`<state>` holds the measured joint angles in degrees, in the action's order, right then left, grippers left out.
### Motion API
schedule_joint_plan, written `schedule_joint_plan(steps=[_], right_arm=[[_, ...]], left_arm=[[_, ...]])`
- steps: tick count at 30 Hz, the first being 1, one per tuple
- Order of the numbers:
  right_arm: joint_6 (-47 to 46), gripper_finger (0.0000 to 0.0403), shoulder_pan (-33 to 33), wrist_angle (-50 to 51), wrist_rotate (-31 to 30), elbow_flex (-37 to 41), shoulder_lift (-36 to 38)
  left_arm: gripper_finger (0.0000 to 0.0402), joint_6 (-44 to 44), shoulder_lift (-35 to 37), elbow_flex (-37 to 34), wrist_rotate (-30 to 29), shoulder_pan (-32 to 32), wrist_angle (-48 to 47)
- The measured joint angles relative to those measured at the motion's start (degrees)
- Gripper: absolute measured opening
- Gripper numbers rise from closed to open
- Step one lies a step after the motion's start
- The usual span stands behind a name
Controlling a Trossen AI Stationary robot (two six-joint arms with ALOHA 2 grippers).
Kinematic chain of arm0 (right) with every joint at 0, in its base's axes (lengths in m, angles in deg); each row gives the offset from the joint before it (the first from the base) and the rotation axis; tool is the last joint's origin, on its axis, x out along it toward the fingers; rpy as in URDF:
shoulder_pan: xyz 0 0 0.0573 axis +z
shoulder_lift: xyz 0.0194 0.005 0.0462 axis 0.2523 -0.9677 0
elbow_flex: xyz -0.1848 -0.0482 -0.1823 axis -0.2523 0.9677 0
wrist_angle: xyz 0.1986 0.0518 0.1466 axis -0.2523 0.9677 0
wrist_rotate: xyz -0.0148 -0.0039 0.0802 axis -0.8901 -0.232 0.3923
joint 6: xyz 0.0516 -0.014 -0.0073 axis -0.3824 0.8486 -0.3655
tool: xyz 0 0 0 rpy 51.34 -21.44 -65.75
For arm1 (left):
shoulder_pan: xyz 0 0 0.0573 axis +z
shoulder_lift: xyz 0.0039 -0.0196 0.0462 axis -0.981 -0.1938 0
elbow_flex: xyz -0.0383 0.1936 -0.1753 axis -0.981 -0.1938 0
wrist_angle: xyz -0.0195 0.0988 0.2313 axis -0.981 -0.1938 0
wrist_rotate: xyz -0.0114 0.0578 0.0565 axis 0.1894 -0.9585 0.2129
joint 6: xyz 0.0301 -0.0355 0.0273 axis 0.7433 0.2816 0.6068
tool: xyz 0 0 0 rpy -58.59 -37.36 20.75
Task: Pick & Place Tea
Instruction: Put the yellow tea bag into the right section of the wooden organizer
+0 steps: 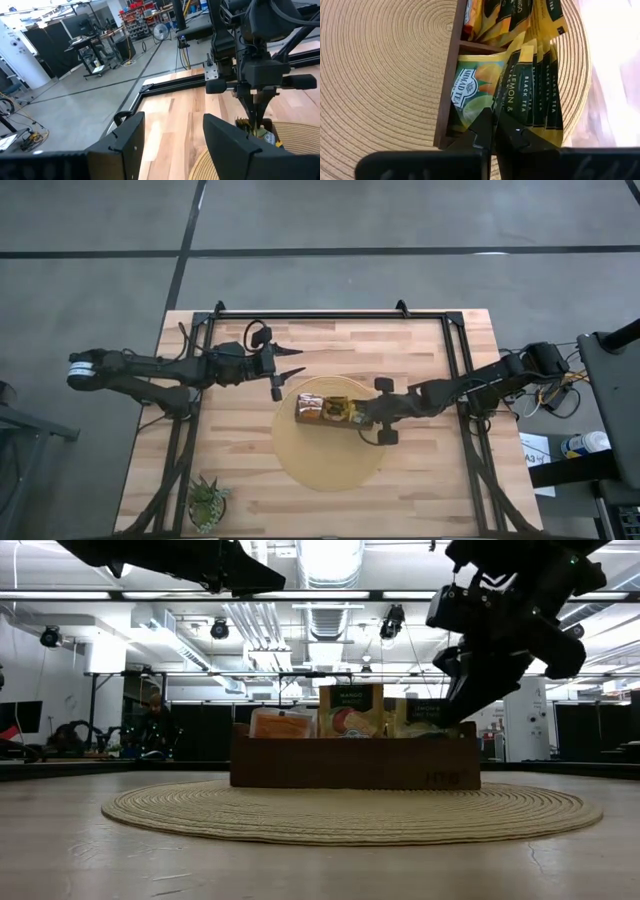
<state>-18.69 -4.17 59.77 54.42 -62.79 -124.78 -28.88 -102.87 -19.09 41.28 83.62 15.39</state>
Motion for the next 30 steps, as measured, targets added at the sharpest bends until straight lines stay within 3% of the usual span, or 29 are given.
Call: schedule_joint_plan(steps=[5,13,19,24,30], right_arm=[[0.2,0.0031,0.0,0.1,1.9,-0.2,0.2],[-0.6,0.0142,0.1,2.6,1.8,-2.5,0.3],[-0.9,0.0195,0.0,9.0,1.2,-6.0,1.2],[-1.1,0.021,0.0,10.9,-0.2,-7.6,2.8],[-1.9,0.0191,0.1,10.5,5.7,-8.1,3.8]], left_arm=[[0.0195,0.0,0.0,0.0,0.0,0.0,0.0],[0.0195,0.0,0.0,0.0,0.0,0.0,0.0],[0.0195,-0.1,0.0,0.0,0.0,0.0,-0.6],[0.0195,-0.2,0.0,0.0,0.0,0.0,-1.1],[0.0195,-0.2,0.0,0.0,0.0,0.0,-1.3]])
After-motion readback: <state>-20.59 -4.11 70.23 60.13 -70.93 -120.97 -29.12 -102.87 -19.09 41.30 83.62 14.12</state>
